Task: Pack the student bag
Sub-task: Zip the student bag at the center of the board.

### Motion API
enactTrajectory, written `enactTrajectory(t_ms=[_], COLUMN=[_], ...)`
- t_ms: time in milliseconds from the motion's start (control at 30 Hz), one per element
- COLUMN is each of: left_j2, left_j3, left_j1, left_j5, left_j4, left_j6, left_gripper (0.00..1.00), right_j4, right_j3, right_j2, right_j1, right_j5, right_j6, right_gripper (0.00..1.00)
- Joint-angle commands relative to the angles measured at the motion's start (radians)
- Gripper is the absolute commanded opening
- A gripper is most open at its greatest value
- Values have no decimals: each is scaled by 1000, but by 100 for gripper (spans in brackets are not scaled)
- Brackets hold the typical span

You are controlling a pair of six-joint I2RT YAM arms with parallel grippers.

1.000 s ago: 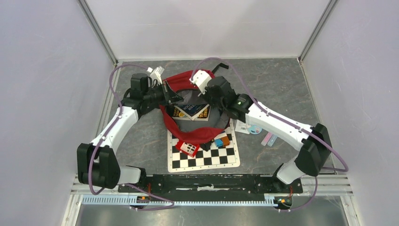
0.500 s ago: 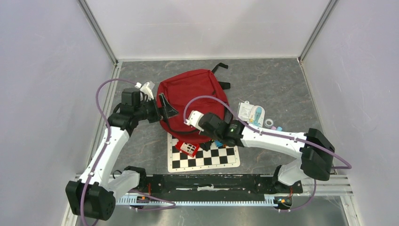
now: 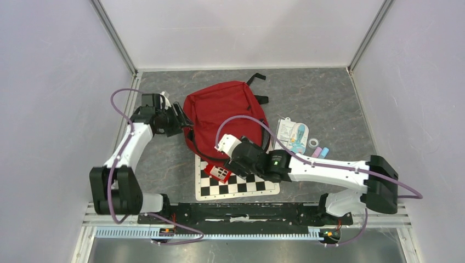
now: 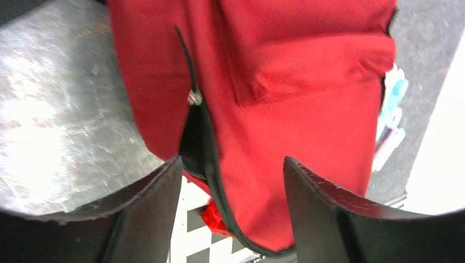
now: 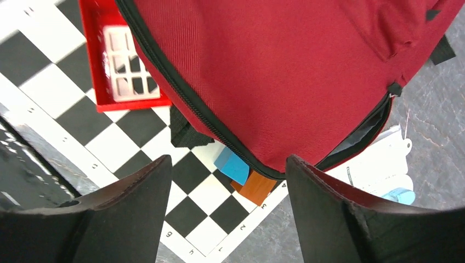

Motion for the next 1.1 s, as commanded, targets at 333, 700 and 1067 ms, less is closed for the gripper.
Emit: enactTrajectory(t_ms=[333, 700, 1067], left_j2=[306, 402, 443], left_j3=[129, 158, 150], left_j1=[65, 66, 66], left_j5=[93, 139, 209], left_j4=[165, 223, 255], left_j6=[5, -38, -64], left_gripper=[55, 33, 15], right_j4=[89, 74, 74], right_j3=[71, 66, 97], right_j2=[-118, -81, -36], right_j1=[-19, -102, -290], right_j5=[-23, -27, -129], right_j6=[101, 209, 239], right_gripper=[94, 96, 97])
